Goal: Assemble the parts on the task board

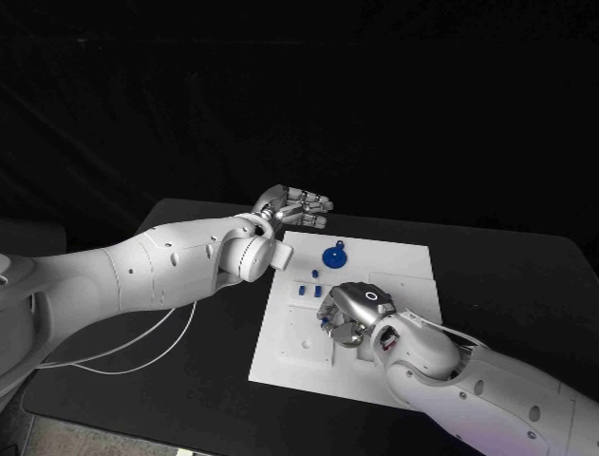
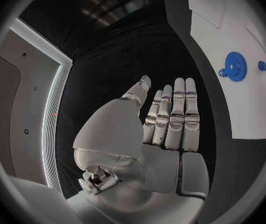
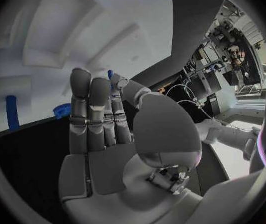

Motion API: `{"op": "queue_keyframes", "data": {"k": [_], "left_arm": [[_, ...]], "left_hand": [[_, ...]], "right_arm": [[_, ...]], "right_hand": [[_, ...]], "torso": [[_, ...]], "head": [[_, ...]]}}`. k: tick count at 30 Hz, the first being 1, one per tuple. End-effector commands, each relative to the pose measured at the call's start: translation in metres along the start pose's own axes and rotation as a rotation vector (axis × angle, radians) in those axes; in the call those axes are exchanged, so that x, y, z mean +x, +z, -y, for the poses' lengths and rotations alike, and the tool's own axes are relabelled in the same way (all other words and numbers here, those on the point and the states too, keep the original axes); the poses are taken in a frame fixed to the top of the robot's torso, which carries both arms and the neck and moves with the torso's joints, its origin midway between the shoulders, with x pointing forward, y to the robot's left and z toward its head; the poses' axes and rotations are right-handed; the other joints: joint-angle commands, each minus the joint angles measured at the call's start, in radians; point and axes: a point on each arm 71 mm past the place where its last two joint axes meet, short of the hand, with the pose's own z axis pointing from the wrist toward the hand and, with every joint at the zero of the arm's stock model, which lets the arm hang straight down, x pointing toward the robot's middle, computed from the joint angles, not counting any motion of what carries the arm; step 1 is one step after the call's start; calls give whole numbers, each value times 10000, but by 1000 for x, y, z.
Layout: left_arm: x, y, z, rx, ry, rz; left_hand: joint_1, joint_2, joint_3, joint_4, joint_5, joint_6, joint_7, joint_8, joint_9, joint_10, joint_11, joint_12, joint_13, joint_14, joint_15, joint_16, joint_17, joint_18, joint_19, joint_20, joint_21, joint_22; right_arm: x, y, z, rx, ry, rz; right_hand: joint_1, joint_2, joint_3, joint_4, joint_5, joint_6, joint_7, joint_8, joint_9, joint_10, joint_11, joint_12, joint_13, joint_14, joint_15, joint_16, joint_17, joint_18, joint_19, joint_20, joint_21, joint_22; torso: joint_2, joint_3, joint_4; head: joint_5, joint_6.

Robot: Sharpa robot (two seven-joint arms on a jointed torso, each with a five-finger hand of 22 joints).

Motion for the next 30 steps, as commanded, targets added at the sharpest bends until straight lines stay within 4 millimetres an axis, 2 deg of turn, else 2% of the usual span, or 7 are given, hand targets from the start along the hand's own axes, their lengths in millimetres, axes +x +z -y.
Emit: {"op": "queue_keyframes", "data": {"k": [1,13,30], "left_arm": [[2,0,2,100,-9,-154],[1,0,2,102,6,-130],[1,0,2,100,5,-157]], "left_hand": [[13,66,-43,-9,-25,-76,-22,30,16,-80,1,-4,8,-48,3,-24,17,-26,27,59,48,-8],[13,66,-43,-9,-25,-76,-22,30,16,-80,1,-4,8,-48,3,-24,17,-26,27,59,48,-8],[13,66,-43,-9,-25,-76,-22,30,16,-80,1,-4,8,-48,3,-24,17,-26,27,59,48,-8]], "right_arm": [[1,-1,0,20,-30,68],[4,-1,2,111,-198,-240],[6,1,2,157,-325,-352]], "right_hand": [[24,55,52,-4,-20,77,5,37,16,78,-6,32,10,-14,-75,-24,-11,236,66,24,-46,8],[27,54,68,-3,-42,77,5,35,15,78,-6,32,9,-9,-77,-27,-12,237,98,22,-124,65],[27,55,65,-5,-23,74,6,36,16,78,-5,31,9,-8,-77,-24,-8,232,129,23,-192,183]], "torso": [[5,-4,-14],[1,-2,1],[9,-3,5]], "head": [[-12,12],[-49,61],[-36,30]]}}
